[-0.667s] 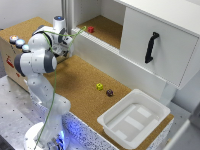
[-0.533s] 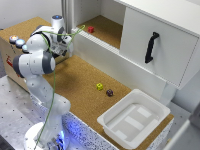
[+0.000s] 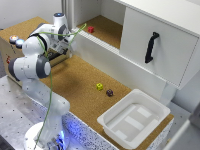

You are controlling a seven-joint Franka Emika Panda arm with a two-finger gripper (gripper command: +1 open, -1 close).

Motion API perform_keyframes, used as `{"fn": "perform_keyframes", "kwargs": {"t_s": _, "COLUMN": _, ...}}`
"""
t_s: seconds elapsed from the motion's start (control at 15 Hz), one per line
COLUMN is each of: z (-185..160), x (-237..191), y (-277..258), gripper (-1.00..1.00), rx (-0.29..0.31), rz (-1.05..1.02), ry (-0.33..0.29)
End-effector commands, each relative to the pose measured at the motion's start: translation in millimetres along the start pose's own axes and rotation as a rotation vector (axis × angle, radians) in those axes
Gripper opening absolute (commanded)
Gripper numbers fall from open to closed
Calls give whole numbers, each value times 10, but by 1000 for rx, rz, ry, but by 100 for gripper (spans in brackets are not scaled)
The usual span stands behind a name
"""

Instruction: Go towards the pink block and grasp it

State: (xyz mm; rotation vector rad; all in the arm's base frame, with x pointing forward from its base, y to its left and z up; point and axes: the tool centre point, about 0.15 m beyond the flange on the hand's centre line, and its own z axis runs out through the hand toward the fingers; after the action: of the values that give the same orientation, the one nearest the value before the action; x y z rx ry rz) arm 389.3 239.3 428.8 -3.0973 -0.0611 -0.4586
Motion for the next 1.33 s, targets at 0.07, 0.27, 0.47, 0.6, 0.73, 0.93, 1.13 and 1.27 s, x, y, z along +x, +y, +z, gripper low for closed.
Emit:
{"fn": "perform_keyframes", "kwargs": {"t_s": 0.07, "z": -308, "x": 802, "y": 18, "gripper": 100, "rx": -74, "rz": -14, "ry": 57}}
{"fn": "perform_keyframes", "kwargs": {"t_s": 0.27, "z": -315, "x": 1223, "y": 42, "gripper": 100, "rx": -45, "rz": 17, "ry": 88}}
{"fn": "perform_keyframes", "kwargs": {"t_s": 0.47, "z": -257, "x": 1647, "y": -101, "gripper": 100, "rx": -61, "rz": -27, "ry": 94}}
{"fn": "perform_keyframes", "kwargs": {"t_s": 0.6, "z": -216, "x": 1873, "y": -231, "gripper": 100, "rx": -86, "rz": -55, "ry": 106}}
{"fn": "perform_keyframes", "kwargs": {"t_s": 0.73, "z": -153, "x": 2101, "y": -356, "gripper": 100, "rx": -102, "rz": -75, "ry": 99}}
{"fn": "perform_keyframes", "kwargs": {"t_s": 0.93, "z": -86, "x": 2381, "y": -542, "gripper": 100, "rx": -99, "rz": -101, "ry": 94}}
{"fn": "perform_keyframes", "kwargs": {"t_s": 1.13, "z": 40, "x": 2606, "y": -620, "gripper": 100, "rx": -95, "rz": -94, "ry": 73}}
{"fn": "perform_keyframes", "kwargs": {"t_s": 1.27, "z": 151, "x": 2701, "y": -668, "gripper": 100, "rx": -105, "rz": -84, "ry": 64}}
